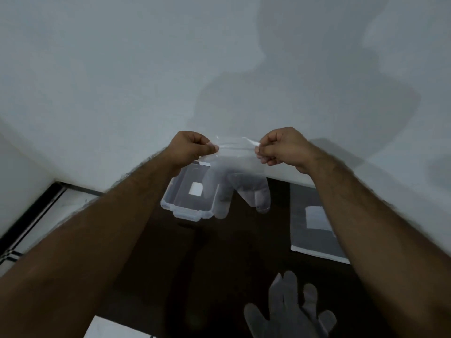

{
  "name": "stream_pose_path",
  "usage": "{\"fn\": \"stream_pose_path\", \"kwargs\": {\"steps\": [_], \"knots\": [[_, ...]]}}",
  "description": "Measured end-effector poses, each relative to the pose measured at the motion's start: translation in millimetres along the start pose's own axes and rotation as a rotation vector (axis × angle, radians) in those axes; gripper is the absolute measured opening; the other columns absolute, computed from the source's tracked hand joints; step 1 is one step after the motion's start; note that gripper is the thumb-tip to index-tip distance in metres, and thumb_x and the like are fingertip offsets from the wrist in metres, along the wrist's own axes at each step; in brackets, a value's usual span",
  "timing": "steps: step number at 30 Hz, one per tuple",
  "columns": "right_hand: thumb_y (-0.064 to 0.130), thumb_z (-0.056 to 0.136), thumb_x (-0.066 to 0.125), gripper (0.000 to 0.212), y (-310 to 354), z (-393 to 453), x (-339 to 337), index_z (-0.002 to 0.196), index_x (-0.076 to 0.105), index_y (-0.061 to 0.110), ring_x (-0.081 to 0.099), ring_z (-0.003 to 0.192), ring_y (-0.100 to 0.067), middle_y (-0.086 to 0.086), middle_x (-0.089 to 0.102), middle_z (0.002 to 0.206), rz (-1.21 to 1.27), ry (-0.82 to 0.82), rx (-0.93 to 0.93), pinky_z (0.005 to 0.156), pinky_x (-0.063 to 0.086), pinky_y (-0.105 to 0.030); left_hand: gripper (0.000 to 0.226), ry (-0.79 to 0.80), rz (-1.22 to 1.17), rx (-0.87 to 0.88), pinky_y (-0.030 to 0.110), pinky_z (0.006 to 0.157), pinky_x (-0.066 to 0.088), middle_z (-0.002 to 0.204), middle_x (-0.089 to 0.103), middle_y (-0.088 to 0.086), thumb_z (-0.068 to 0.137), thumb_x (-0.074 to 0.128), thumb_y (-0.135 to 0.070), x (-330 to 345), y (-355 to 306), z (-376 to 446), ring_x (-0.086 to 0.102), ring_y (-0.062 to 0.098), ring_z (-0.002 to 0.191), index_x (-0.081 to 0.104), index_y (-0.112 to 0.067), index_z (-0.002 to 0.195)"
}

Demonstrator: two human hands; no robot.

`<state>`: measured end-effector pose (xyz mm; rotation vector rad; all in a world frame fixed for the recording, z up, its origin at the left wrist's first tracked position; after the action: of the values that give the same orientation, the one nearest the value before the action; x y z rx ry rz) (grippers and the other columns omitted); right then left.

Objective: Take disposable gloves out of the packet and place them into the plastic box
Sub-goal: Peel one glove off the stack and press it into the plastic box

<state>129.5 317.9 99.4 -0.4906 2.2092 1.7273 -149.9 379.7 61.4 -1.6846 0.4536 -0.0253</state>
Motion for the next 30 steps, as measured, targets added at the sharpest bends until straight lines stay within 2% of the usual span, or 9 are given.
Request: {"fn": "stream_pose_path", "kwargs": {"steps": [3,7,11,14,18,22,26,28,30], "knots": [[0.009,0.091,0.087,0.017,11.9,43.1,27.2,0.102,0.077,0.000,0.078,0.076,-0.019,-0.017,0.082,0.092,-0.041,-0.035,0.010,0.075,0.066,-0.032,0.022,0.022,0.023,-0.010,0.021,0.064,0.051,0.069,0.069,-0.003,0.087,0.091,-0.018,-35.3,14.4,32.1,0.061,0.007,0.064,0.074,-0.007,0.079],[0.009,0.091,0.086,0.016,25.6,98.7,54.2,0.100,0.078,-0.002,0.076,0.079,-0.021,-0.018,0.082,0.094,-0.084,-0.106,0.013,0.078,0.065,-0.037,0.027,0.089,0.046,0.009,0.012,0.061,0.048,0.078,0.065,0.006,0.087,0.091,-0.017,-73.7,24.8,73.6,0.062,0.001,0.064,0.067,-0.007,0.079],[0.007,0.093,0.082,0.009,45.7,134.8,69.5,0.100,0.080,0.003,0.076,0.078,-0.017,-0.011,0.081,0.088,-0.157,-0.155,-0.037,0.081,0.067,-0.039,0.036,0.150,0.038,0.051,0.033,0.085,0.054,0.085,0.067,0.016,0.068,0.100,-0.022,-105.6,28.5,107.5,0.070,0.023,0.088,0.065,-0.015,0.070],[0.009,0.094,0.082,0.008,60.5,146.2,72.5,0.101,0.081,0.005,0.078,0.080,-0.022,-0.010,0.081,0.087,-0.175,-0.217,-0.110,0.082,0.066,-0.041,0.032,0.160,0.010,0.149,0.044,0.092,0.058,0.085,0.067,0.016,0.069,0.098,-0.008,-122.3,22.5,122.6,0.069,0.027,0.087,0.069,-0.016,0.076],[0.011,0.093,0.084,0.009,76.9,131.1,77.0,0.101,0.083,0.007,0.077,0.080,-0.015,-0.006,0.081,0.086,-0.110,-0.297,-0.267,0.076,0.061,-0.025,0.032,0.126,-0.001,0.290,0.027,0.084,0.060,0.089,0.079,0.000,0.078,0.092,0.005,-141.9,4.4,122.0,0.072,0.010,0.083,0.080,-0.001,0.107],[0.009,0.094,0.085,0.011,72.6,91.6,97.3,0.104,0.083,0.013,0.077,0.085,-0.002,0.009,0.081,0.094,-0.111,-0.315,-0.381,0.083,0.058,-0.015,0.018,0.122,0.220,0.485,0.009,0.082,0.049,0.097,0.082,-0.001,0.082,0.093,-0.007,-153.9,0.0,93.3,0.073,-0.003,0.086,0.084,-0.010,0.097],[0.012,0.095,0.083,0.014,44.9,71.5,124.4,0.109,0.085,0.010,0.078,0.095,-0.002,0.007,0.082,0.100,-0.277,-0.260,-0.438,0.090,0.058,-0.014,0.018,0.219,0.450,0.625,0.025,0.089,0.054,0.087,0.076,-0.022,0.079,0.097,-0.026,-151.3,41.3,81.6,0.073,0.007,0.088,0.083,-0.024,0.090],[0.019,0.096,0.079,0.017,26.9,71.2,135.8,0.111,0.085,0.012,0.077,0.099,0.000,0.006,0.082,0.106,-0.373,-0.176,-0.440,0.093,0.057,-0.014,0.019,0.232,0.618,0.638,0.041,0.099,0.045,0.089,0.073,-0.025,0.081,0.095,-0.038,-144.9,69.5,83.0,0.069,0.007,0.093,0.083,-0.028,0.091],[0.032,0.098,0.072,0.026,6.0,74.4,149.2,0.113,0.084,0.014,0.077,0.098,-0.007,0.003,0.083,0.109,-0.452,-0.106,-0.419,0.092,0.062,-0.024,0.015,0.255,0.767,0.602,0.052,0.102,0.036,0.090,0.072,-0.023,0.081,0.090,-0.041,-137.2,97.2,85.5,0.065,0.011,0.099,0.079,-0.033,0.088]]}}
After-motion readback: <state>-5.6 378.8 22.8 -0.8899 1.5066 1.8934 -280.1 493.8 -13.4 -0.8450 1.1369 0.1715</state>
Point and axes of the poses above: each hand's wrist, its own z-axis towards the middle knuckle, its own x-axis out of the palm, y = z × x, the point moved 5 cm from there along z, towards the middle knuckle
